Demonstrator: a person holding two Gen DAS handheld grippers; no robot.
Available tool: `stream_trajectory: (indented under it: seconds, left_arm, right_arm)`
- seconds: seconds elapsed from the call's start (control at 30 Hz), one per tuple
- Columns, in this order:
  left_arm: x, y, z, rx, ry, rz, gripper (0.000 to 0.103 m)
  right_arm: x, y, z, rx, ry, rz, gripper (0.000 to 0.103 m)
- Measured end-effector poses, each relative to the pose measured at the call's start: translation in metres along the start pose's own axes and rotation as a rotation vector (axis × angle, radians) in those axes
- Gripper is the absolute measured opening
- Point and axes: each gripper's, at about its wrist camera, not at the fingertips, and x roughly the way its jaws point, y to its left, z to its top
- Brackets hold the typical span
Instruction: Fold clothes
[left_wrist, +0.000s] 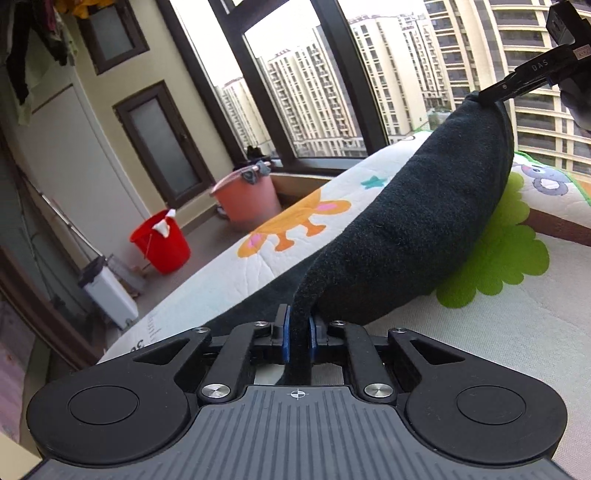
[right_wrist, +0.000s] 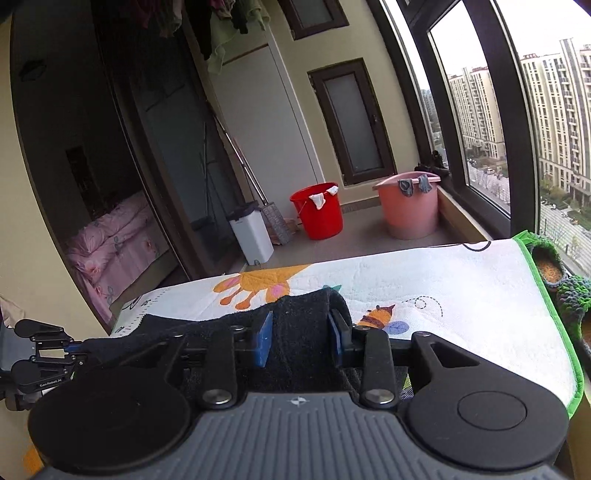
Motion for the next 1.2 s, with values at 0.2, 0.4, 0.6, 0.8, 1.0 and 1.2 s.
stream_trajectory:
  seconds: [0.2,0.4,0.6,0.8,1.0,1.2]
  left_arm:
    - [0.069,0.038,0.031,-0.034,0.101,0.122,0.043]
    - [0.068,0.116,0.007,-0.381,0.161,0.197,0.074]
    - [0.045,0.139,-0.033,-0.607,0.161,0.035,0.08]
    - [0.067,0.096,-0.026,-0.463,0.227,0.035,0.05]
    - [0.08,0.096,-0.014,-0.545,0.193,0.02,0.002]
    - [0.063,0.098,0.016,-0.456,0.036,0.118,0.002]
  right_arm:
    - [0.048,-0.024,-0.004,0.041,0.033,-0.137,0.031]
    - [0.07,-0.035,-0.031,0.038,0.059,-0.221,0.031]
    - [0.077,-0.033,-0.05,-0.002,0.064,-0.267,0.032]
    - [0.076,-0.027,-0.05,-0.017,0.054,-0.283,0.032]
    - [0.066,-0.021,-0.05,-0.032,0.014,-0.278,0.029]
    - [0.049,-0.012,-0.035,-0.045,-0.068,-0.251,0.027]
